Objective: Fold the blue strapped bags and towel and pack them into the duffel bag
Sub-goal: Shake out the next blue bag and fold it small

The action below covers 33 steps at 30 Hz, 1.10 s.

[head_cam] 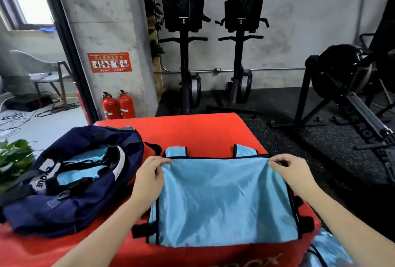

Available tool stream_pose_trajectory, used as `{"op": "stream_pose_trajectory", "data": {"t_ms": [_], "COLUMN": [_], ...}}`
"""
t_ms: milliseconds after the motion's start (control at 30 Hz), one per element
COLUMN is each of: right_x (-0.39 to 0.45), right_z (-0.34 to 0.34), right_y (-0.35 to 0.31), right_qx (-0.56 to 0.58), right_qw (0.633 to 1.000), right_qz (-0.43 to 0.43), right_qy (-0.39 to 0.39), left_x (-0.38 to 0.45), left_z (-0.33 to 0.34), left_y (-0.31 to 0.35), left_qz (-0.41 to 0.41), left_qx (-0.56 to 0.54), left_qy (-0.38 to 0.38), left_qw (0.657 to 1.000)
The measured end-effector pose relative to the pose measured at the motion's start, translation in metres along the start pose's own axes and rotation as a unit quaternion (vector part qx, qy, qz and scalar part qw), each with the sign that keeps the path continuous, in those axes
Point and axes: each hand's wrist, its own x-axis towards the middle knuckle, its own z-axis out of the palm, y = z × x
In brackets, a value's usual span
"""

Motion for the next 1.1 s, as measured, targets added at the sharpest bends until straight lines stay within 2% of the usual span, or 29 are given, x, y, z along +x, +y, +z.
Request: {"op": "stream_pose_trajectory", "data": {"t_ms": [167,267,333,500,600,700,800,867,933,1033,1100], "right_x": [0.034,0.035,0.038,0.045,0.053,0.068,0.084,0.088,0.090,0.090,0.088], "right_z": [0.039,0.052,0.054,0.047,0.034,0.024,0.037,0.053,0.065,0.067,0.065], "right_y": [0.042,0.069,0.071,0.062,0.049,0.036,0.043,0.057,0.071,0.080,0.075], "right_qx": [-0.022,-0.062,-0.085,-0.101,0.016,0.140,0.174,0.139,0.067,-0.023,-0.043], "right_qw": [0.998,0.991,0.987,0.988,0.993,0.981,0.979,0.983,0.988,0.989,0.990], "right_qz": [0.037,0.093,0.110,0.075,0.075,0.092,0.102,0.115,0.129,0.134,0.116], "right_qy": [-0.038,-0.078,-0.083,-0.093,-0.095,-0.099,-0.042,-0.022,-0.041,-0.050,-0.062], "left_x": [0.026,0.026,0.030,0.041,0.053,0.070,0.086,0.087,0.078,0.062,0.059], "left_z": [0.035,0.050,0.053,0.048,0.039,0.034,0.040,0.048,0.057,0.064,0.065], "left_y": [-0.048,-0.068,-0.072,-0.071,-0.056,-0.043,-0.046,-0.057,-0.070,-0.082,-0.082], "left_qz": [-0.111,-0.137,-0.160,-0.174,-0.179,-0.171,-0.178,-0.218,-0.244,-0.202,-0.181], "left_qx": [0.017,0.037,0.035,0.043,-0.009,-0.093,-0.093,-0.075,-0.042,0.061,0.077], "left_qy": [-0.073,-0.141,-0.153,-0.141,-0.107,-0.058,-0.001,-0.039,-0.112,-0.145,-0.139], "left_qw": [0.991,0.980,0.975,0.974,0.978,0.979,0.980,0.972,0.962,0.967,0.971]}}
